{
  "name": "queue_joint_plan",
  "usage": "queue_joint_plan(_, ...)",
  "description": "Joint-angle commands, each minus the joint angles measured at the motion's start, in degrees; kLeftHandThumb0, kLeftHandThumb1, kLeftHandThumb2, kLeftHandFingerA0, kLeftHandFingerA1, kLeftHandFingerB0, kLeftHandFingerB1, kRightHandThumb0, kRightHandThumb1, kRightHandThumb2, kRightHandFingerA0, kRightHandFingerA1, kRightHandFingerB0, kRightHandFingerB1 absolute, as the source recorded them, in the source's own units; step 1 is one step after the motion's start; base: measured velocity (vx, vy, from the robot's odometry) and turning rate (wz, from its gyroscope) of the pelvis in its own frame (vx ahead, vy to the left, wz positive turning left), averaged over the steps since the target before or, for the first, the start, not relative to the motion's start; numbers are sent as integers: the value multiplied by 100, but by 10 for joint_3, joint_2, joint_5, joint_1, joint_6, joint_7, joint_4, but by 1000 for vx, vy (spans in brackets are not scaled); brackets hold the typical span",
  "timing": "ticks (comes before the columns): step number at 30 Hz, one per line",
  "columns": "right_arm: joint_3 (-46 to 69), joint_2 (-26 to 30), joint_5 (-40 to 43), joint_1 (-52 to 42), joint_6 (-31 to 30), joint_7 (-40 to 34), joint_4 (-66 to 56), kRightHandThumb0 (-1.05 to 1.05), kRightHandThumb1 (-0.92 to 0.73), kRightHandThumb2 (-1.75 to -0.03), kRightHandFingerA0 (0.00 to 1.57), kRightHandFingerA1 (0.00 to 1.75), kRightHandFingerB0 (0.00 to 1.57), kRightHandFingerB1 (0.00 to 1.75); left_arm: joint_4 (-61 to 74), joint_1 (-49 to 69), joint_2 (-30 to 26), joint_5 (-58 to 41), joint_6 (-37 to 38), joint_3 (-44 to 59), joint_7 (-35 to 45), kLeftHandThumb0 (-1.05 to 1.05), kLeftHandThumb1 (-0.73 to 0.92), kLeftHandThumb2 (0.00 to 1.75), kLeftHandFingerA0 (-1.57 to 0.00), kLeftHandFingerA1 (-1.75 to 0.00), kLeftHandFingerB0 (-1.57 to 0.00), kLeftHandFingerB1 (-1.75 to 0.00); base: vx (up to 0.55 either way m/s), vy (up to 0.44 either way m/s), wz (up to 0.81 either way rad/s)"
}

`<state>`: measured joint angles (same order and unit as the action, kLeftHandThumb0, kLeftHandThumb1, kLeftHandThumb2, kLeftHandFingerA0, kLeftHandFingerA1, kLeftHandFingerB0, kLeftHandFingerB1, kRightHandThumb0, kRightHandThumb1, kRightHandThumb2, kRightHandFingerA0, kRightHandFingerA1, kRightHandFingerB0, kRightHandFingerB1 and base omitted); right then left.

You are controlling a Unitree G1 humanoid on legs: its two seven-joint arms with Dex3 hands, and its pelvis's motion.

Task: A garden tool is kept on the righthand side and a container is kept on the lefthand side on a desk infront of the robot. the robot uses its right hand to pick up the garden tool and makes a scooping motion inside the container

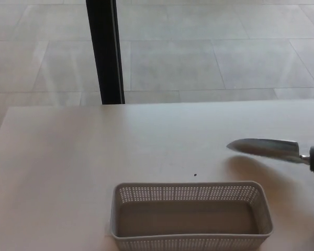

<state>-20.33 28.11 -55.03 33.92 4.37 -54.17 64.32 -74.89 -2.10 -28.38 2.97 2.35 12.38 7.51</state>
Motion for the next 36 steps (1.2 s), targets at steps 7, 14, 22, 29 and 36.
queue_joint_plan(7, -44, -47, 25, -49, -98, 126, -20, -36, -52, -55, 96, 169, 86, 82, -5, 5, -1, -7, 5, 4, -4, -51, 64, 59, -68, -64, -62, -51, 0, 0, 0)
queue_joint_plan(14, -54, -42, 38, -63, -112, 177, -57, -48, -69, -63, 88, 145, 50, 68, 0, 0, 1, -5, 3, 1, -3, -49, 65, 59, -67, -67, -60, -52, 0, 0, 0)
queue_joint_plan(22, -60, -18, 39, -101, -178, 295, -144, -99, -66, -108, 0, 19, 10, 10, -1, 0, 0, -6, 6, 3, -4, -49, 64, 59, -67, -69, -63, -53, 0, 0, 0)
queue_joint_plan(29, -31, 25, 66, -144, -179, 373, -249, -105, -68, -92, 0, 0, 0, 1, 2, 0, 0, -9, 6, 7, -7, -49, 65, 59, -68, -68, -62, -54, 0, 0, 0)
queue_joint_plan(36, 33, 80, 113, -217, -160, 429, -386, -105, -86, -67, 0, 0, 0, 0, -1, 3, -1, -4, 3, 2, -9, -50, 65, 59, -68, -68, -62, -53, 0, 0, 0)
